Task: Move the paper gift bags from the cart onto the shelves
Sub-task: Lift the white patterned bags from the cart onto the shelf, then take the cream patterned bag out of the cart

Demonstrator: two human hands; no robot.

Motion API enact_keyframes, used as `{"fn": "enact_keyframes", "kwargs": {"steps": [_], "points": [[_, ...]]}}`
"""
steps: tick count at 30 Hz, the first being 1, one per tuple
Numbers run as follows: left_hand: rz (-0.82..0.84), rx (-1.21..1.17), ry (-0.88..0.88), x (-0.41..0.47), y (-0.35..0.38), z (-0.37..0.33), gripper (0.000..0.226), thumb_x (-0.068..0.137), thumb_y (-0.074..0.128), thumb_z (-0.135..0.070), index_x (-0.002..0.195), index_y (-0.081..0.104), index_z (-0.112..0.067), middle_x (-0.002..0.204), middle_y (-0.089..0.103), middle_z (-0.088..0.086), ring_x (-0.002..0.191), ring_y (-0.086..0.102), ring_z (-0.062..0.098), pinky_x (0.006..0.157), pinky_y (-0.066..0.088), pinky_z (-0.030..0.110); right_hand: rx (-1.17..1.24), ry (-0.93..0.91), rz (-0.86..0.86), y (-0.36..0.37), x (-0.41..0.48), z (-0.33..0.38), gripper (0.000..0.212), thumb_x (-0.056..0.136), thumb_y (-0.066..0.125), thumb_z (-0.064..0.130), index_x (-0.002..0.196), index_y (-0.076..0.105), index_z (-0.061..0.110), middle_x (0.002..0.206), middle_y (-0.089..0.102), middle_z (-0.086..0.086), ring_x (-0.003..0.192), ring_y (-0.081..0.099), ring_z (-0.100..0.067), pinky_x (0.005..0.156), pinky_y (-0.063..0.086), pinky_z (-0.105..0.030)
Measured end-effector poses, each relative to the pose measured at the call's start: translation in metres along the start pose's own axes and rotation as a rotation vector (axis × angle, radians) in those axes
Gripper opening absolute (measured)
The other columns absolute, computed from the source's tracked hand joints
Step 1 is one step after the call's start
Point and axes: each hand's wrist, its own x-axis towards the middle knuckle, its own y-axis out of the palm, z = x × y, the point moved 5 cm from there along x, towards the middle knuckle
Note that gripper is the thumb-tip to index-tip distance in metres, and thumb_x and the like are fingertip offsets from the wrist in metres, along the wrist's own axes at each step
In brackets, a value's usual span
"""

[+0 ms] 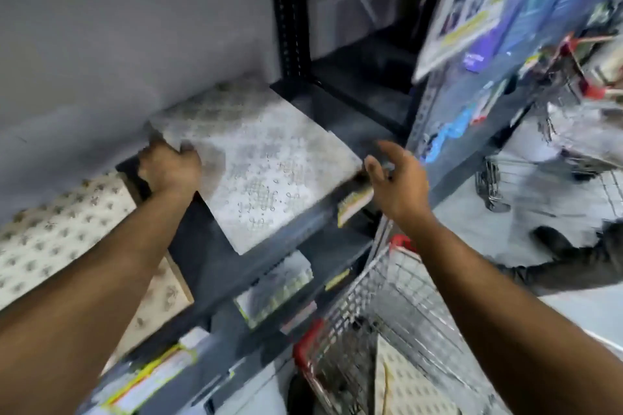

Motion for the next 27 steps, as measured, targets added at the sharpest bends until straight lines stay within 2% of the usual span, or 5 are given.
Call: {"fn": "enact_keyframes", "kwargs": {"steps": [5, 11, 15, 19, 27], "points": [[0.014, -0.338, 0.497, -0.207, 0.003, -0.019, 0.036, 0.087, 0.050, -0.025, 0.112, 0.059, -0.001, 0.112, 0.060, 0.023, 0.108, 0.054, 0.037, 0.096, 0.042, 0.050, -0.035, 0.089, 0.219, -0.089, -0.094, -0.078, 0.018, 0.086, 0.062, 0.029, 0.101, 0.069, 0.023, 0.095, 0.070, -0.008, 0.080, 0.066, -0.021, 0.076, 0.053, -0.024], [0.763, -0.176, 0.140, -0.405, 0.117, 0.030, 0.040, 0.080, 0.056, -0.026, 0.111, 0.059, -0.001, 0.110, 0.063, 0.026, 0.105, 0.060, 0.041, 0.088, 0.047, 0.047, -0.153, 0.428, 0.576, -0.139, -0.226, -0.222, 0.064, 0.066, 0.064, 0.070, 0.110, 0.065, 0.023, 0.103, 0.073, -0.009, 0.090, 0.069, -0.024, 0.083, 0.051, -0.030], [0.986, 0.561, 0.228, -0.448, 0.143, 0.069, 0.064, 0.086, 0.058, -0.030, 0.140, 0.036, -0.005, 0.140, 0.048, 0.018, 0.124, 0.052, 0.035, 0.098, 0.046, 0.040, -0.324, 0.523, 0.719, -0.140, -0.292, -0.287, 0.041, 0.085, 0.064, 0.034, 0.122, 0.061, 0.017, 0.125, 0.065, -0.006, 0.115, 0.060, -0.023, 0.093, 0.042, -0.027], [1.084, 0.960, 0.217, -0.455, 0.143, 0.090, 0.046, 0.076, 0.060, -0.023, 0.120, 0.058, -0.009, 0.123, 0.064, 0.010, 0.108, 0.063, 0.032, 0.083, 0.050, 0.036, -0.336, 0.559, 0.864, -0.116, -0.336, -0.324, 0.041, 0.087, 0.061, 0.027, 0.127, 0.057, 0.017, 0.134, 0.059, -0.006, 0.121, 0.055, -0.023, 0.099, 0.040, -0.026], [1.240, 0.678, 0.010, -0.439, 0.162, 0.100, 0.062, 0.091, 0.045, -0.003, 0.149, 0.024, -0.009, 0.155, 0.030, 0.014, 0.133, 0.043, 0.030, 0.093, 0.043, 0.027, -0.167, 0.430, 0.831, -0.060, -0.311, -0.335, 0.044, 0.088, 0.056, 0.017, 0.131, 0.051, 0.022, 0.128, 0.061, -0.007, 0.107, 0.060, -0.025, 0.090, 0.045, -0.030]]}}
